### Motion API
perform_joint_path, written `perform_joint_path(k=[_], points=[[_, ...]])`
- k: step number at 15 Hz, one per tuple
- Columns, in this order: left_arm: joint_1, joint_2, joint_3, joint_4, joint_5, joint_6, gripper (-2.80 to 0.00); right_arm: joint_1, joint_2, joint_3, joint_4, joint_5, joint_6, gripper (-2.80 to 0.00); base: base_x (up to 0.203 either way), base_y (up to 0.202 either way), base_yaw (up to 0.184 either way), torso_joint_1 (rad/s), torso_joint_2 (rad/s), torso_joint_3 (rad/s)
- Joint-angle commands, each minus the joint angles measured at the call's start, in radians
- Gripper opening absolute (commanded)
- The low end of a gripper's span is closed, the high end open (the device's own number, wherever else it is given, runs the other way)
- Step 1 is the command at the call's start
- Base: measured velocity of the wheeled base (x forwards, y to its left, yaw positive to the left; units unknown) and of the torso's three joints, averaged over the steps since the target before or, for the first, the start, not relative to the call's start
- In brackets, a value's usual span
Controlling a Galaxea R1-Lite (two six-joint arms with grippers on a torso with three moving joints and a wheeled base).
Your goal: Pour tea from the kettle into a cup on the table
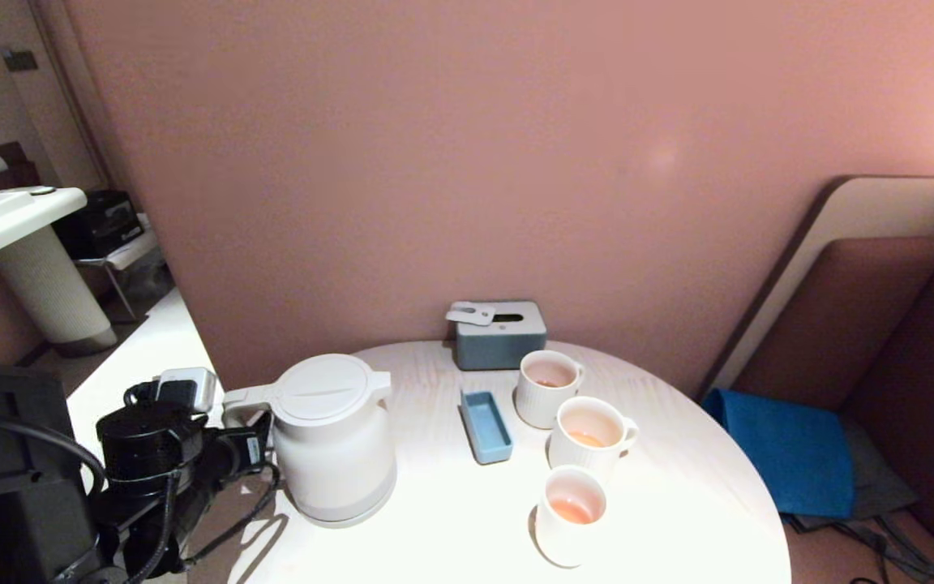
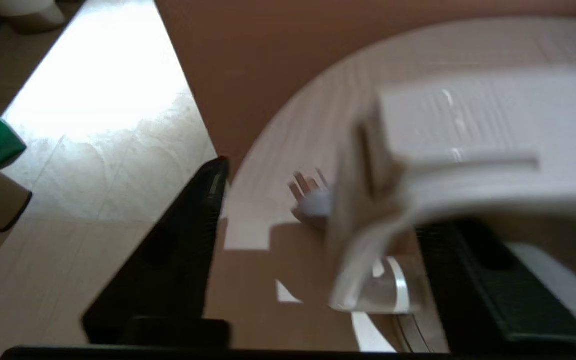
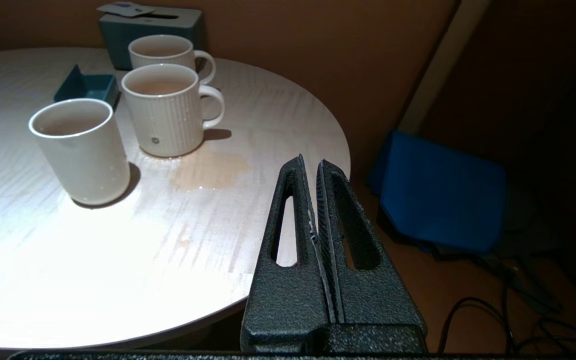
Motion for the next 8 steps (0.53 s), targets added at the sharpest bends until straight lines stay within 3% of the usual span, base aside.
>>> perform_joint_path(k=[1, 6, 8], points=[[0.032, -0.051, 0.027, -0.051, -0.002, 0.002, 0.0, -0.001, 0.001, 0.0, 0.0, 0.001, -0.001, -2.8, 0.0, 0.0, 0.0, 0.0, 0.0, 0.0], [0.066, -0.161, 0.144, -0.051, -0.079, 0.002, 0.0, 0.0, 0.001, 0.0, 0.0, 0.001, -0.001, -2.8, 0.0, 0.0, 0.0, 0.0, 0.0, 0.0], [0.079, -0.225, 0.209, -0.051, -0.138, -0.001, 0.0, 0.0, 0.001, 0.0, 0.0, 0.001, -0.001, -2.8, 0.0, 0.0, 0.0, 0.0, 0.0, 0.0]])
